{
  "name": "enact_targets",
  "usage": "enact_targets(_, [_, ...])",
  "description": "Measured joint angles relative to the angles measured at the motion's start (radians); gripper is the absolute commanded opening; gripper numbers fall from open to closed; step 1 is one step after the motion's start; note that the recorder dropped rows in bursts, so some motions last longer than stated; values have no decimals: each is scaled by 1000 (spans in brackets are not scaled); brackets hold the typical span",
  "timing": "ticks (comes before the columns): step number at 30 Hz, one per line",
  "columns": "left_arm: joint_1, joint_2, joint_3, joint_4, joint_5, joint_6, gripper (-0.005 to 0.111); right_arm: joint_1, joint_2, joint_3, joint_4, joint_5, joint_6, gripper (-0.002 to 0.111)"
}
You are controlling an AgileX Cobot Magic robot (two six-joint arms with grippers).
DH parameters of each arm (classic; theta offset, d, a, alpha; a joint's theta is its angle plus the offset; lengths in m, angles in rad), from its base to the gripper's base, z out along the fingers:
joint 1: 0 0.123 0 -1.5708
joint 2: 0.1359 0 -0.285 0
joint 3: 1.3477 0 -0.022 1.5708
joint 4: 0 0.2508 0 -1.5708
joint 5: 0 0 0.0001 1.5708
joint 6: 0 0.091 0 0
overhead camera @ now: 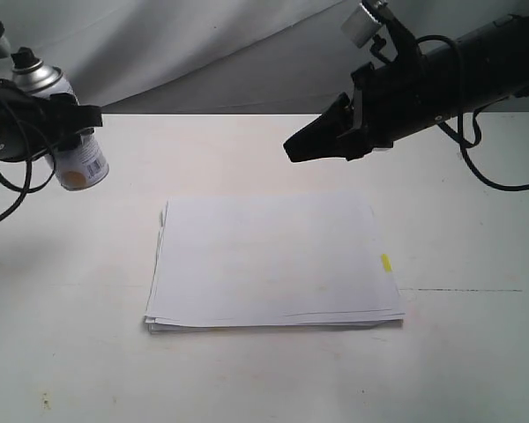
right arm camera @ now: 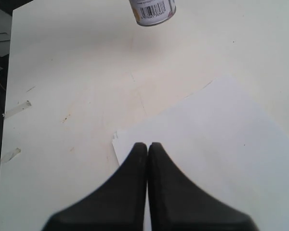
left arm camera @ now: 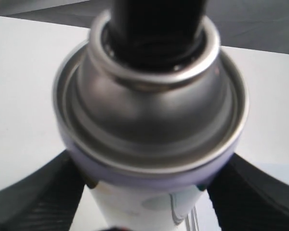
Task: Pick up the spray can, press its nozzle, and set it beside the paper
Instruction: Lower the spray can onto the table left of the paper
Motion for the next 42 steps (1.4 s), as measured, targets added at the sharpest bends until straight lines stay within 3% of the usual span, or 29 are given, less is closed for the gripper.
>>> enact_targets(6, [86, 0, 188, -18, -246, 146, 0, 0, 0, 0, 0, 0, 0, 0])
enact_targets(10, [95, 0, 284, -235, -416, 437, 0, 0, 0, 0, 0, 0, 0, 0])
enact_targets(15, [99, 0, 340, -458, -462, 694, 0, 0, 0, 0, 0, 0, 0, 0])
enact_targets(24, [99, 46, 364, -471, -435, 723, 0, 0, 0, 0, -2, 0, 0, 0])
enact_targets(42, [99, 172, 413, -545, -668, 750, 0, 0, 0, 0, -2, 0, 0, 0])
